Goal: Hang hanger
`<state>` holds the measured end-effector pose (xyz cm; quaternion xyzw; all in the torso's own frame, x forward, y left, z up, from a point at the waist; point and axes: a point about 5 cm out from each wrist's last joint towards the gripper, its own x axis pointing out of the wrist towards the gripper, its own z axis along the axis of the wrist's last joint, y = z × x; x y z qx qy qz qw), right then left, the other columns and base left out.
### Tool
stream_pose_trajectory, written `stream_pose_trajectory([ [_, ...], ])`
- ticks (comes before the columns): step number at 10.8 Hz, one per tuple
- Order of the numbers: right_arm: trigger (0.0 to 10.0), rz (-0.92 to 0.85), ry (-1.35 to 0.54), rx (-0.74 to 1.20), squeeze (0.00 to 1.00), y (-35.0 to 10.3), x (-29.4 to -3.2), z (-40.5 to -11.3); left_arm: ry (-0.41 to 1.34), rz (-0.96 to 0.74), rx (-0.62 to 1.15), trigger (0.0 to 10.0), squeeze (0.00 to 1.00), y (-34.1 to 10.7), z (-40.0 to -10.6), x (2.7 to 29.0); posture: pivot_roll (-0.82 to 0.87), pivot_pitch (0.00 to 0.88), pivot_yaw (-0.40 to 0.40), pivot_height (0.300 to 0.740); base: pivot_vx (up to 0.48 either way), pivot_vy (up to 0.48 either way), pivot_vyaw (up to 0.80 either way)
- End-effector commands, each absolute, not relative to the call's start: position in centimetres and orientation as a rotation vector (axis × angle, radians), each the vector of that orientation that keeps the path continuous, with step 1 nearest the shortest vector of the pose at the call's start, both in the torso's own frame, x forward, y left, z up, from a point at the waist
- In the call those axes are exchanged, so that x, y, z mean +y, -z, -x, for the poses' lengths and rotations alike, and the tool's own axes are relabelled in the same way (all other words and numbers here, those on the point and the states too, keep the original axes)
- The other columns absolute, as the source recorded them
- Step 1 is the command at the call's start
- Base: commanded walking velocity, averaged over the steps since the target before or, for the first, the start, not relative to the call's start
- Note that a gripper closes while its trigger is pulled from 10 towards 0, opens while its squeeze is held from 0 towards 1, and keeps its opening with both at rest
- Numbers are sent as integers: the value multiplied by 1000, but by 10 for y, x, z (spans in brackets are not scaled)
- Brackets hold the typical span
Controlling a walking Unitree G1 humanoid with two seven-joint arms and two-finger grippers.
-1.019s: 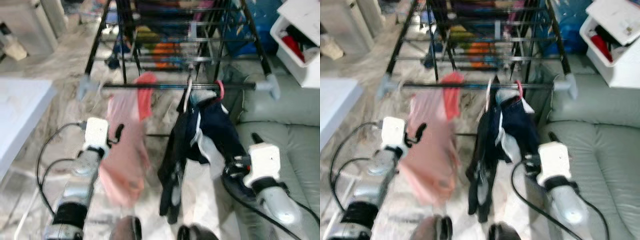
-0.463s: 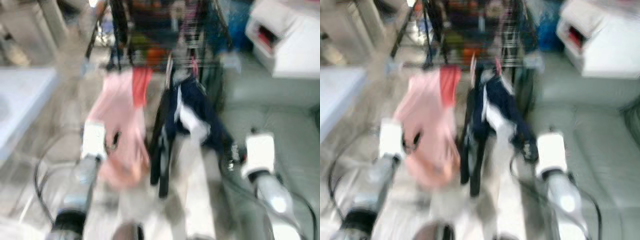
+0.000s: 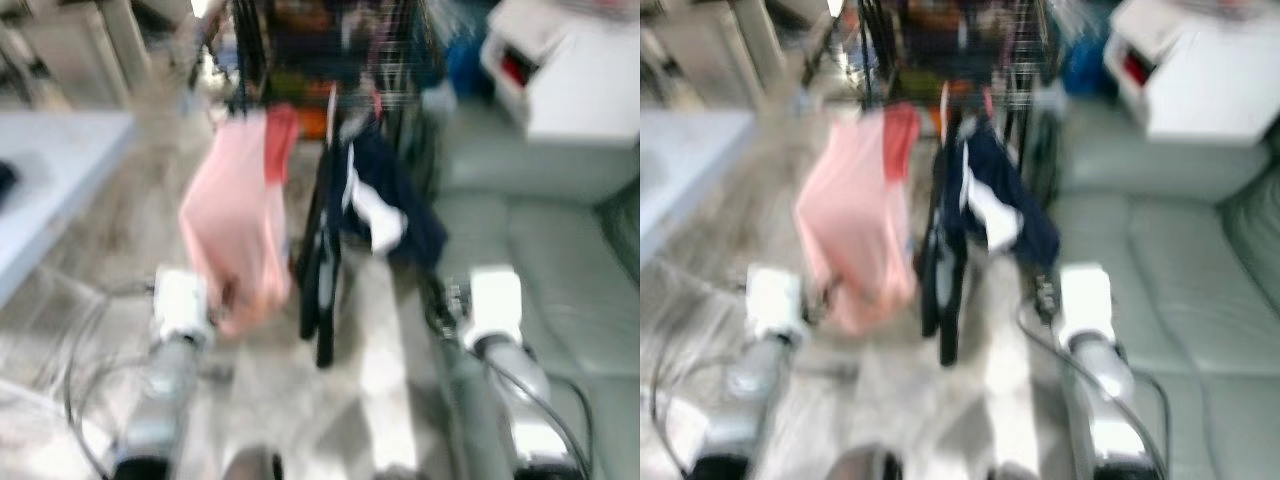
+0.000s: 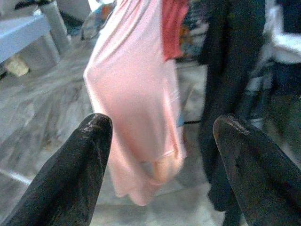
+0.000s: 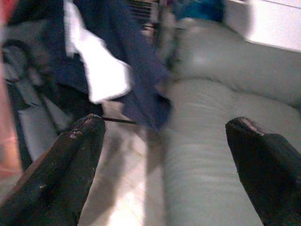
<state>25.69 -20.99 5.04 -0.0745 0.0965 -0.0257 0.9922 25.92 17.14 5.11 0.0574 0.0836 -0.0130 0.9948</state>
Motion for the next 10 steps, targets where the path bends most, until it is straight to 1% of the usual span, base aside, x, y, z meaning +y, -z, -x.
stream_pose_trajectory([
  [1, 10000, 131, 62, 159, 0, -55, -207, -263, -15, -142, 134, 10000, 0, -61, -261, 181, 45, 0, 12, 740, 0, 0, 0],
  [2, 10000, 108, 92, 151, 0, -53, -211, -261, -49, -147, 130, 10000, 0, -59, -249, 186, 37, 0, 12, 740, 0, 0, 0],
  [4, 10000, 142, 90, 142, 0, -49, -214, -254, -84, -178, 148, 10000, 0, -54, -235, 190, 26, 0, 21, 740, 0, 0, 0],
  [5, 10000, 127, 98, 152, 0, -45, -217, -250, -112, -202, 168, 10000, 0, -50, -227, 196, 19, 0, 24, 740, 0, 0, 0],
  [7, 10000, 126, 82, 153, 0, -43, -216, -248, -120, -201, 186, 10000, 0, -46, -224, 198, 17, 0, 24, 740, 0, 0, 0],
  [10, 10000, 114, 51, 136, 0, -43, -210, -251, -116, -201, 178, 10000, 0, -48, -229, 195, 18, 0, 26, 740, 0, 0, 0],
])
